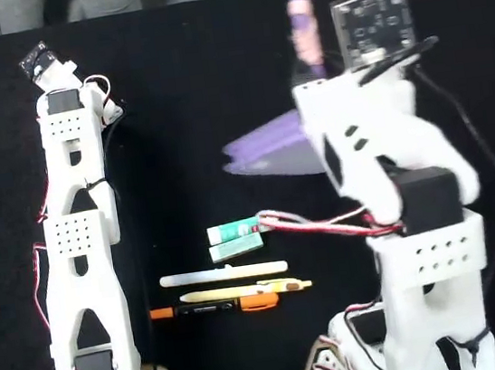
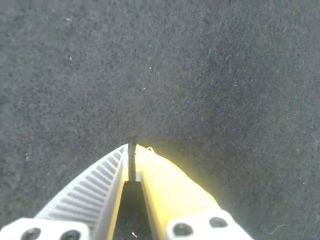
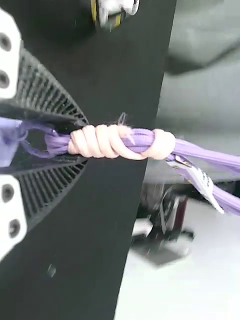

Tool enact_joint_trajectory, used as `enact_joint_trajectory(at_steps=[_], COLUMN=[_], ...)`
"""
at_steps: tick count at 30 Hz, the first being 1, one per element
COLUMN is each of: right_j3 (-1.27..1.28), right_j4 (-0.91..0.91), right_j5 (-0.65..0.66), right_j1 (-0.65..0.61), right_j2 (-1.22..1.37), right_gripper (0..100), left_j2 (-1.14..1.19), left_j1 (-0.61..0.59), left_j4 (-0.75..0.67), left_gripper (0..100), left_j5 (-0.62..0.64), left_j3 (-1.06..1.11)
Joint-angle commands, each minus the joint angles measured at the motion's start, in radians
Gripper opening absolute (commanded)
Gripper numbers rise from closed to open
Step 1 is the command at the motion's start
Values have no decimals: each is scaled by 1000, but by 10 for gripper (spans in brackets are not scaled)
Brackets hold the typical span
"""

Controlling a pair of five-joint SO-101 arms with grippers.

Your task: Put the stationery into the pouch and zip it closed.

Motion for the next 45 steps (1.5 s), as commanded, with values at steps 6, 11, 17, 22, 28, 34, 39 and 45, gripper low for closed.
enact_joint_trajectory(at_steps=[6, 11, 17, 22, 28, 34, 39, 45], right_j3=[-5, -5, 8, 105, 124, 45, -97, -282], right_j4=[-26, -34, -71, -227, -336, -423, -417, -416], right_j5=[-64, -63, -63, -57, -55, -55, -55, -55], right_j1=[-163, -135, -26, 51, 109, 180, 224, 376], right_j2=[142, 236, 294, 351, 414, 481, 579, 771], right_gripper=[11, 11, 11, 11, 11, 11, 11, 11], left_j2=[12, 3, 9, 12, 12, 14, 15, 64], left_j1=[-50, 1, 44, 82, 156, 170, 166, 165], left_j4=[17, 54, 167, 315, 362, 362, 362, 338], left_gripper=[30, 30, 30, 30, 30, 30, 30, 30], left_j5=[-11, -46, -133, -137, -140, -140, -140, -143], left_j3=[12, 10, -99, -260, -268, -265, -265, -269])
